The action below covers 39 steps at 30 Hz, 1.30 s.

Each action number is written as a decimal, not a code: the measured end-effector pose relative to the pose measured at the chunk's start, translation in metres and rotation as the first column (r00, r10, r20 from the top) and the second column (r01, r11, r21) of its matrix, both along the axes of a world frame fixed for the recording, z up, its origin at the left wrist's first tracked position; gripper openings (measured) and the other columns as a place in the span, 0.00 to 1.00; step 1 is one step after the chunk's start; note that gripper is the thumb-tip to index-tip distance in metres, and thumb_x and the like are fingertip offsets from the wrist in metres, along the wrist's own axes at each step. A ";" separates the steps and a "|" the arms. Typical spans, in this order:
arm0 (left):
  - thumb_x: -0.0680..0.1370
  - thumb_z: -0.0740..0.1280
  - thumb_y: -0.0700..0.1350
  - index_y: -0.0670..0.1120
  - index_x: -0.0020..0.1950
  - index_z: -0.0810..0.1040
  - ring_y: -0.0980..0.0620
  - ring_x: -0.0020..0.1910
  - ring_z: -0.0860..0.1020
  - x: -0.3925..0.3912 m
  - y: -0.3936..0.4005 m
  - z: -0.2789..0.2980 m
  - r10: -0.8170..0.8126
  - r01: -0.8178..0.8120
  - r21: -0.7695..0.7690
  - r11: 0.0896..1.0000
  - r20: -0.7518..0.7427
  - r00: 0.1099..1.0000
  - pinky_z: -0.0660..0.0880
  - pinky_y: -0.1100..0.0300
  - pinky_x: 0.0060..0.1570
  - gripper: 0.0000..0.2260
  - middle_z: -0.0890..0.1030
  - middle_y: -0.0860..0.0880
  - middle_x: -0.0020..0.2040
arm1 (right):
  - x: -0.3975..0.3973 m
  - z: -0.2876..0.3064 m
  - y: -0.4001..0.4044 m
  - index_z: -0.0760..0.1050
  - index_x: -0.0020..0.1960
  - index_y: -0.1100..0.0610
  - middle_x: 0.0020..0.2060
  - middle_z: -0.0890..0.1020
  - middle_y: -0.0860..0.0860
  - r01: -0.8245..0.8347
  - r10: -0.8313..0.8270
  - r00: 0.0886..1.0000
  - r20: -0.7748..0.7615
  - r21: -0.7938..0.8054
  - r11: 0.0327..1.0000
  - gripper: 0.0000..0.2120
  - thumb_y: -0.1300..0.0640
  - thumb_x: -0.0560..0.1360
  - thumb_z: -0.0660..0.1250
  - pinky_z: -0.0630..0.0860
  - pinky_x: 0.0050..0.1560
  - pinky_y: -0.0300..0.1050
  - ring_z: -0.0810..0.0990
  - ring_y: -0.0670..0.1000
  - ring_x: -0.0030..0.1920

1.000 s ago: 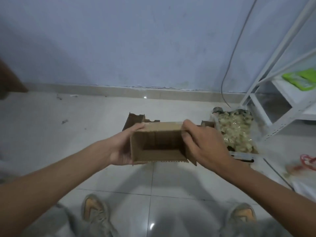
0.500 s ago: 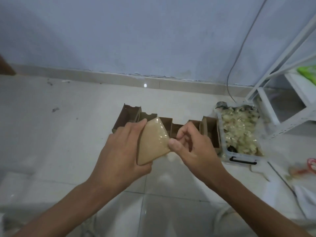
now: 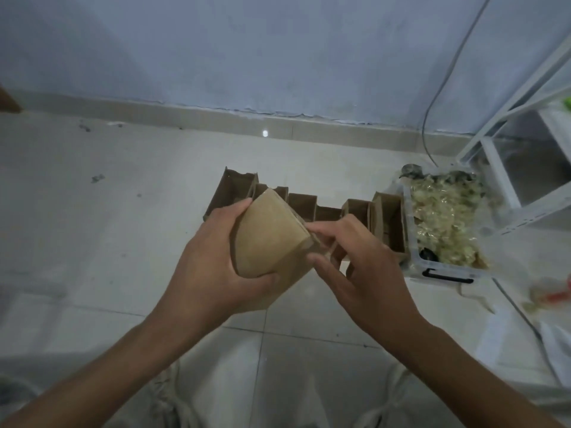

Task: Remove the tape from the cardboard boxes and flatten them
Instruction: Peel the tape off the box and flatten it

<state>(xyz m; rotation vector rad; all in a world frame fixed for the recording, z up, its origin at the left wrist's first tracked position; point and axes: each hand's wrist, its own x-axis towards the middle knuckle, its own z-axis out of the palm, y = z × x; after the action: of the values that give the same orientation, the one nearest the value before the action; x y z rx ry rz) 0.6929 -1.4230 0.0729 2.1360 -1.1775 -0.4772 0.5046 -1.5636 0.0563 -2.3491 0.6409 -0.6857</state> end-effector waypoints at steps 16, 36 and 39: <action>0.64 0.80 0.62 0.43 0.77 0.69 0.43 0.53 0.78 -0.016 0.003 -0.005 -0.203 0.223 0.048 0.974 0.627 0.752 0.75 0.46 0.49 0.48 0.79 0.44 0.64 | 0.006 0.014 -0.002 0.79 0.50 0.51 0.39 0.81 0.43 0.072 -0.116 0.989 -0.090 -0.393 0.917 0.13 0.43 0.81 0.63 0.73 0.24 0.41 0.78 0.46 0.29; 0.66 0.63 0.71 0.49 0.79 0.66 0.47 0.54 0.76 0.006 0.004 0.002 -0.302 0.262 0.151 0.953 0.540 0.786 0.74 0.47 0.53 0.46 0.79 0.49 0.63 | -0.011 0.016 -0.020 0.84 0.59 0.54 0.41 0.86 0.48 -0.255 0.188 0.963 -0.194 -0.425 0.868 0.17 0.43 0.83 0.65 0.77 0.27 0.46 0.81 0.49 0.30; 0.66 0.62 0.72 0.49 0.78 0.67 0.48 0.54 0.76 0.006 0.003 0.000 -0.295 0.247 0.161 0.956 0.507 0.810 0.74 0.49 0.50 0.45 0.80 0.49 0.62 | -0.008 0.015 -0.015 0.84 0.52 0.53 0.40 0.84 0.47 -0.226 0.133 0.966 -0.224 -0.471 0.853 0.12 0.46 0.83 0.67 0.74 0.26 0.42 0.80 0.50 0.29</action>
<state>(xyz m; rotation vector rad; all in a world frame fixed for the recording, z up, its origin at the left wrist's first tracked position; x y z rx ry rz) 0.6986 -1.4197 0.0733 2.2561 -1.8160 -0.0472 0.4962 -1.5784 0.0710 -2.9313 0.3327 -0.6025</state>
